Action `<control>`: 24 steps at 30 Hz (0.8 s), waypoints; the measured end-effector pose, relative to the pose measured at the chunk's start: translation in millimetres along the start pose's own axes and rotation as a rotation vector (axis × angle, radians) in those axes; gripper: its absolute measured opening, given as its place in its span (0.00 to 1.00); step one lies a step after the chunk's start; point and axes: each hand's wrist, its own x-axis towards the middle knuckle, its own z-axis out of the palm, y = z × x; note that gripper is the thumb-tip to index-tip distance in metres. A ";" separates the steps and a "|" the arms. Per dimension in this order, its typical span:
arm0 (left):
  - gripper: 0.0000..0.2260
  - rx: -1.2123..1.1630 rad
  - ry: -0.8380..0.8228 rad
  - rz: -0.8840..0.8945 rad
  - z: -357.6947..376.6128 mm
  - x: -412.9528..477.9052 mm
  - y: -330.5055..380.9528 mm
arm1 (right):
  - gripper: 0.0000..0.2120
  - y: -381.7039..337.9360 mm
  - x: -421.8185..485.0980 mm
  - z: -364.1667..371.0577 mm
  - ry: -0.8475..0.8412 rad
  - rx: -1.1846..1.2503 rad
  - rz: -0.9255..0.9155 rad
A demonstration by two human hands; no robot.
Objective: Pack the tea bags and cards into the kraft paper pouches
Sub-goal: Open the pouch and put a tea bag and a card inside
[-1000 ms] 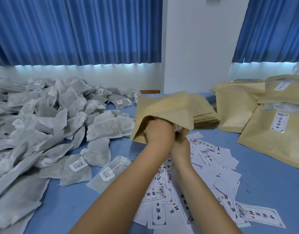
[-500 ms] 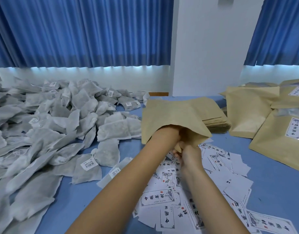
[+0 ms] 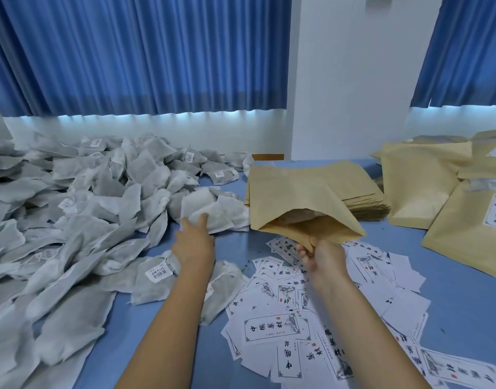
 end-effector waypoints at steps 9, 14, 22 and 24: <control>0.16 -0.904 0.665 0.550 -54.2 -26.8 13.4 | 0.07 -5.3 -2.2 -4.4 -0.055 0.084 0.029; 0.14 -0.966 0.611 1.001 -61.3 -93.7 59.4 | 0.13 1.5 -1.1 -1.7 -0.144 -0.159 -0.131; 0.06 0.057 0.187 0.575 -54.3 -102.7 116.9 | 0.15 8.9 4.5 -3.0 -0.055 -0.230 -0.308; 0.08 0.021 0.128 0.494 -50.9 -89.5 131.1 | 0.14 11.8 5.8 2.1 -0.029 -0.240 -0.274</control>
